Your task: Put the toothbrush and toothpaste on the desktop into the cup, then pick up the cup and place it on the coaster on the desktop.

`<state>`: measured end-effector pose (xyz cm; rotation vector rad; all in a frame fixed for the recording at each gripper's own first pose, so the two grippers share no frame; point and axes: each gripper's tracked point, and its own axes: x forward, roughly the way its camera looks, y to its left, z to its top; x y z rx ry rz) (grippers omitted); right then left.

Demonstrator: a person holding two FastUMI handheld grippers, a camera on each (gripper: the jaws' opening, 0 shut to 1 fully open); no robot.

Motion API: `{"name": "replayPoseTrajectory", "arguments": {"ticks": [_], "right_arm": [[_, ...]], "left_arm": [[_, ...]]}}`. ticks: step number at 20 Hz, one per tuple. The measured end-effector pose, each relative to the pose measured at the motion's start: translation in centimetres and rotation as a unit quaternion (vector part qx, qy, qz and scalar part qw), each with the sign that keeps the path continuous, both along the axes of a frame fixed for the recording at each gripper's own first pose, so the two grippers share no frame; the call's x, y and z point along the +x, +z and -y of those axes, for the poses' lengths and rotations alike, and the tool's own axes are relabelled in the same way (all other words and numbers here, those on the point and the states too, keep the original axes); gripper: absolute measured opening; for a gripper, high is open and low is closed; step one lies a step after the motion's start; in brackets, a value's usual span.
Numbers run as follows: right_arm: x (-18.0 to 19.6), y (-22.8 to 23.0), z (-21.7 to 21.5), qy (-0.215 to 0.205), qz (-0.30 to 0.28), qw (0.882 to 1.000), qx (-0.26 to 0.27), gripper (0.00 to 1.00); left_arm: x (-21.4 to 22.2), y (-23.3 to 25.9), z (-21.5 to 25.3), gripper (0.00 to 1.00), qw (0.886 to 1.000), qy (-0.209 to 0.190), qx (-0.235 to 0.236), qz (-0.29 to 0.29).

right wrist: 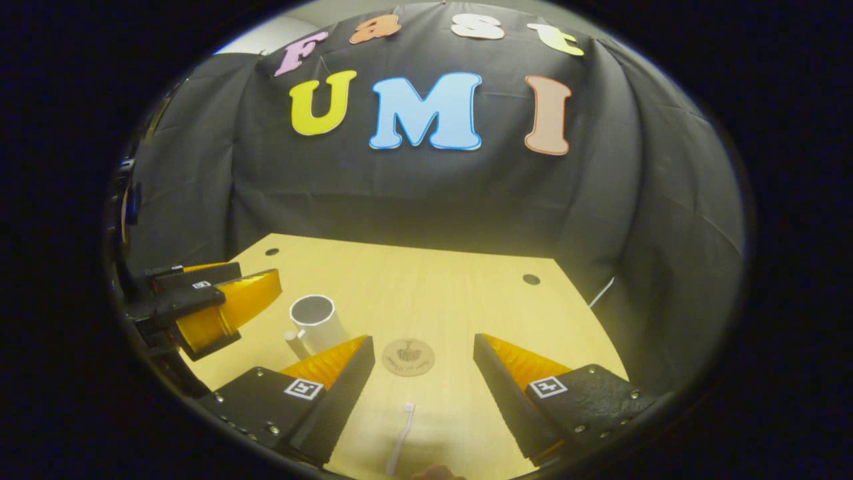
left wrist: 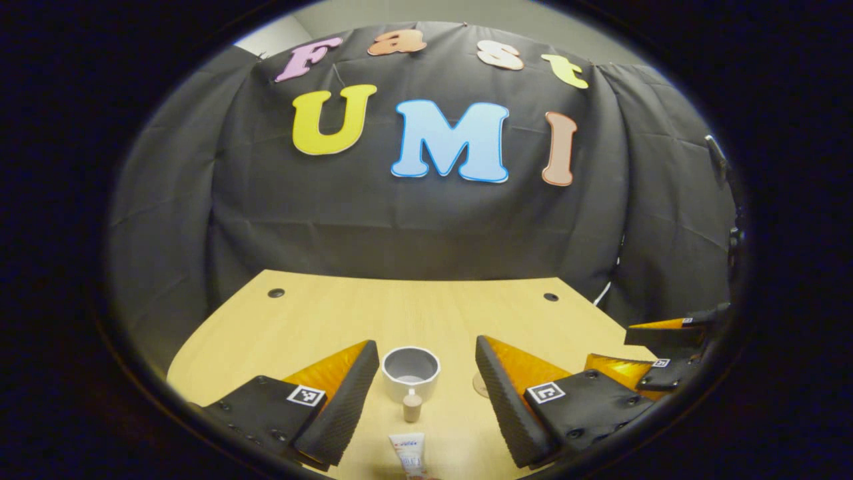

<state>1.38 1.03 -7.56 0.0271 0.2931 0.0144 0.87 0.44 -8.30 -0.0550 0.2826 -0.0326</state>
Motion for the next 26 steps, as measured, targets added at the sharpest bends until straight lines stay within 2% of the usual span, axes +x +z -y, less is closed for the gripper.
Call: {"name": "replayPoseTrajectory", "arguments": {"ticks": [7,14,22,26], "right_arm": [[-0.3,-3.9,-0.3,-0.001,-0.081,0.996,0.025,0.96],[-1.2,-8.1,-1.7,0.011,-0.176,0.983,0.051,0.97],[-2.4,-12.5,-3.1,0.013,-0.273,0.958,0.083,0.98],[-3.2,-15.0,-3.7,0.019,-0.33,0.94,0.084,0.98]], "left_arm": [[-0.8,-4.7,-0.5,0.94,0.996,0.005,-0.01,-0.085],[-2.2,-9.9,-1.2,0.94,0.983,0.007,-0.027,-0.182],[-4.9,-15.7,-1.2,0.95,0.955,-0.009,-0.016,-0.297],[-6.5,-18.4,-1.2,0.94,0.932,-0.007,-0.033,-0.362]]}}
